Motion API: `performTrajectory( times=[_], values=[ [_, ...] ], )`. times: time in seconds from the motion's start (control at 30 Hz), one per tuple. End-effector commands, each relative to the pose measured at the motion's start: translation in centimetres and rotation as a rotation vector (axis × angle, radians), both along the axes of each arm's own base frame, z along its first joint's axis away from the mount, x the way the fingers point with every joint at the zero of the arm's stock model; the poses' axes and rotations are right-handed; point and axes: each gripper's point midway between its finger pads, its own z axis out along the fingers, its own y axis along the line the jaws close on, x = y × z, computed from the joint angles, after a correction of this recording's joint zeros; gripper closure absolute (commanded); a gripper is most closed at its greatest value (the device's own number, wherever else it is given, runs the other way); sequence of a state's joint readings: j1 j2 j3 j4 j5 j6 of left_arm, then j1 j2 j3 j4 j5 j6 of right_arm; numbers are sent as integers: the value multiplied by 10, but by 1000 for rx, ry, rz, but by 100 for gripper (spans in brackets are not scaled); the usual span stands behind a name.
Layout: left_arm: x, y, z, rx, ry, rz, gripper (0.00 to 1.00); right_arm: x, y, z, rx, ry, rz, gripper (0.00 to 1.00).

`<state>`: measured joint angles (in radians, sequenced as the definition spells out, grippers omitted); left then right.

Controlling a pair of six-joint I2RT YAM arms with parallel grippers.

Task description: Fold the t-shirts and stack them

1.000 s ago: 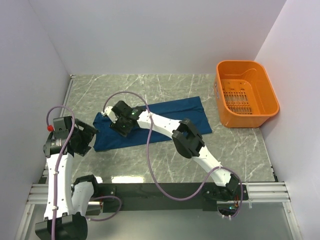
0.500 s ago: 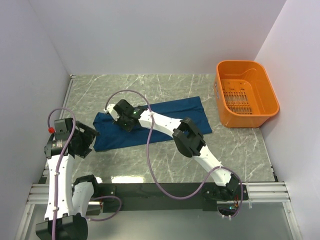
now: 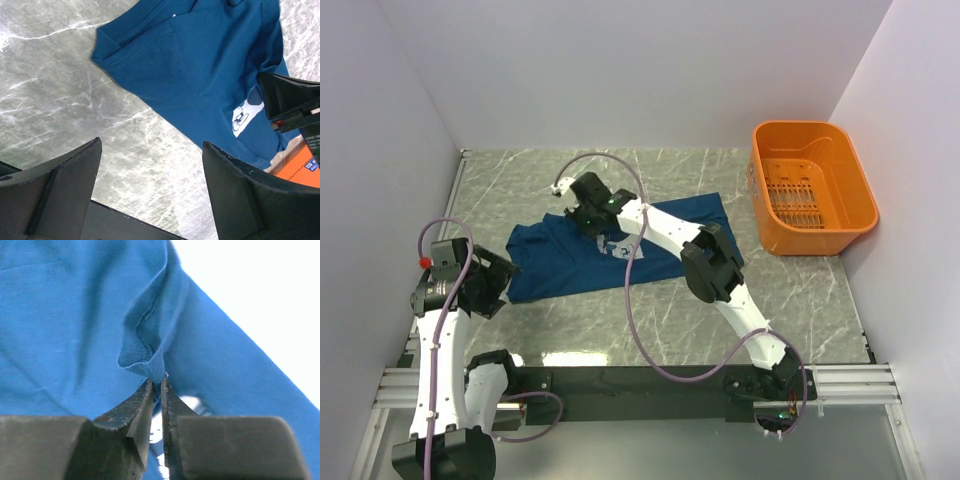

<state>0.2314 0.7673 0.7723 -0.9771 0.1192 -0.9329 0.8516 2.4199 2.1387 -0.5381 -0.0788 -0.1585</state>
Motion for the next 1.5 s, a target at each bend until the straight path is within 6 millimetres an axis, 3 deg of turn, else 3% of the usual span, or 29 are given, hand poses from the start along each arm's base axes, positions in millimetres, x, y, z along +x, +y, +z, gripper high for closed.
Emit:
performTrajectory(
  times=[0.0,0.03,0.07,0.17,0.33,0.37,0.4,0.43,0.5,0.53,0.57,0.6,0.63,0.67,0.7,0.77,0.83,0.87,1.03,1.23,1.37,1.47],
  values=[
    [4,0,4,3,-28,-5,14,23,1,59,105,-86,-55,79],
    [4,0,4,3,-30,-7,14,28,-3,59,104,-92,-72,76],
    [4,0,3,2,-29,-9,14,33,-6,59,99,-97,-97,67],
    [3,-1,-1,-1,-20,-13,14,43,-18,59,89,-103,-140,57],
    [2,-2,-13,-15,24,-19,16,56,-40,69,94,-107,-190,56],
    [2,-2,-16,-16,38,-21,17,61,-54,69,81,-99,-194,55],
    [3,-2,-21,-17,58,-34,20,53,-52,81,115,-72,-127,54],
    [5,-1,-21,-13,64,-41,21,43,-62,76,77,-46,-47,51],
    [6,2,-25,0,90,-52,26,30,-81,97,116,-5,71,49],
    [9,5,-30,15,118,-71,27,11,-81,103,177,51,173,47],
    [12,7,-29,26,122,-80,28,-6,-97,107,171,62,232,46],
    [15,8,-31,35,130,-93,30,-6,-115,109,180,69,226,46],
    [22,10,-33,41,137,-121,32,-26,-126,92,182,136,252,46],
    [27,10,-34,42,133,-140,34,-34,-139,107,184,91,287,45],
    [30,10,-42,39,161,-174,39,-37,-152,106,181,93,278,45],
    [40,9,-44,30,172,-209,40,-61,-176,98,170,112,296,45],
    [44,13,-54,38,235,-251,46,-68,-198,93,166,121,269,45],
    [43,18,-59,57,270,-250,46,-82,-209,88,169,145,261,45],
    [49,35,-70,135,345,-292,45,-100,-260,70,196,217,152,45],
    [65,37,-83,129,372,-375,45,-111,-302,61,169,222,48,46],
    [78,26,-88,84,350,-447,47,-106,-329,55,168,228,-55,46],
    [84,20,-93,66,359,-489,48,-106,-339,51,174,242,-95,46]
  ],
)
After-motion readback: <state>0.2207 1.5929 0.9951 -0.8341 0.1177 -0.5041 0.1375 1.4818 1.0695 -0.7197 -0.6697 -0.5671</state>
